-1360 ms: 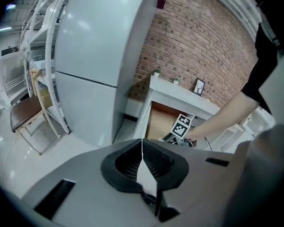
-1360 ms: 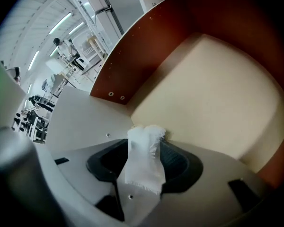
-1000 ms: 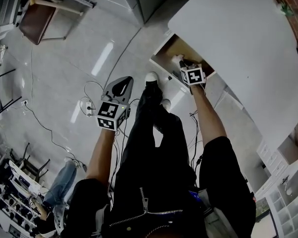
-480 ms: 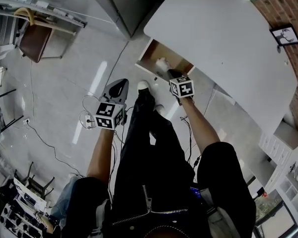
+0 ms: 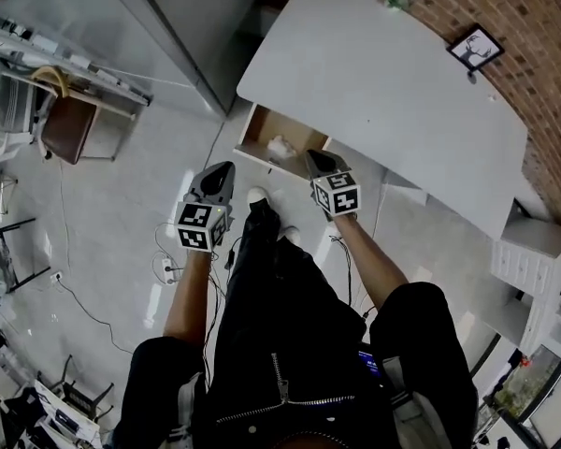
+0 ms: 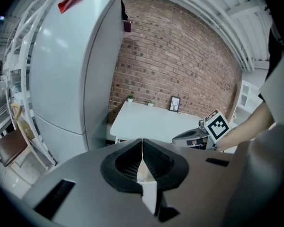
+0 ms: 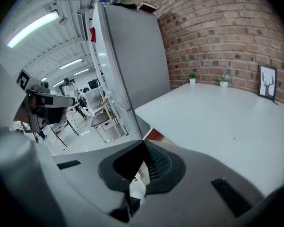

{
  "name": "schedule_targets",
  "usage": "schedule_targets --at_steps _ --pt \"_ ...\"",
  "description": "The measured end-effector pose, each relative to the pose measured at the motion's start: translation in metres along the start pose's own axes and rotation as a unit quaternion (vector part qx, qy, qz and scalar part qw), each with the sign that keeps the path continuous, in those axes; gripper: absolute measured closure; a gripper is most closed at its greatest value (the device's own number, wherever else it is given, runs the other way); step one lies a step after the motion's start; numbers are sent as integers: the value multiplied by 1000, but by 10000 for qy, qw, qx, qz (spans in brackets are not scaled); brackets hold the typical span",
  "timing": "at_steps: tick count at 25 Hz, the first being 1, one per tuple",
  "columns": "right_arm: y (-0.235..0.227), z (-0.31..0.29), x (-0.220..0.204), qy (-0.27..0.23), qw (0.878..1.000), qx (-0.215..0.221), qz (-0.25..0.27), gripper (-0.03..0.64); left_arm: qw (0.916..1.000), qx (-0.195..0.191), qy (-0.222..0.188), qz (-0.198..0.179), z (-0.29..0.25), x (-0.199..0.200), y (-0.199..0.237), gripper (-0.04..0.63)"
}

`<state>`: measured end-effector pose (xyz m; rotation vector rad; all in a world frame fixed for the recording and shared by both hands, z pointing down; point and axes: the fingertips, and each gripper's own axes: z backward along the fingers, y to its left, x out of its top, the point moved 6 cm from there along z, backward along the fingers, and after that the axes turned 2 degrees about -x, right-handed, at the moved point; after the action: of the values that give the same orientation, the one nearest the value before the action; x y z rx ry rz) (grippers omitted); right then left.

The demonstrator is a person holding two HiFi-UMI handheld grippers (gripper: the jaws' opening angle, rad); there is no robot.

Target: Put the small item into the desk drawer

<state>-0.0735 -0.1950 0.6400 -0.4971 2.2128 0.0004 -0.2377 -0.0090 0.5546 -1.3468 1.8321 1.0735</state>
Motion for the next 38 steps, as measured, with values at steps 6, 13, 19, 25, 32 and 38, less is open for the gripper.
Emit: schedule_targets --at_steps 6,13,19,25,32,38 --pt "7 48 32 -599 9970 -103 474 612 9985 -182 -350 -385 1 29 -27 574" --pt "2 129 78 -1645 9840 -425 531 612 9927 -303 -809 -836 16 67 -53 574" --pt "-1 198 108 -2496 9640 -788 462 612 9856 -347 -1242 -1095 27 104 -69 574" --pt "1 247 112 -2914 9504 -992 451 612 9789 -453 -1558 -1240 37 127 -95 574" --pt "5 273 112 -3182 9402 -1161 356 614 9727 -642 -1701 -1445 41 139 -118 574" --pt "5 281 104 -3188 9391 -1243 309 614 9729 -727 -1659 -1434 39 136 -123 574"
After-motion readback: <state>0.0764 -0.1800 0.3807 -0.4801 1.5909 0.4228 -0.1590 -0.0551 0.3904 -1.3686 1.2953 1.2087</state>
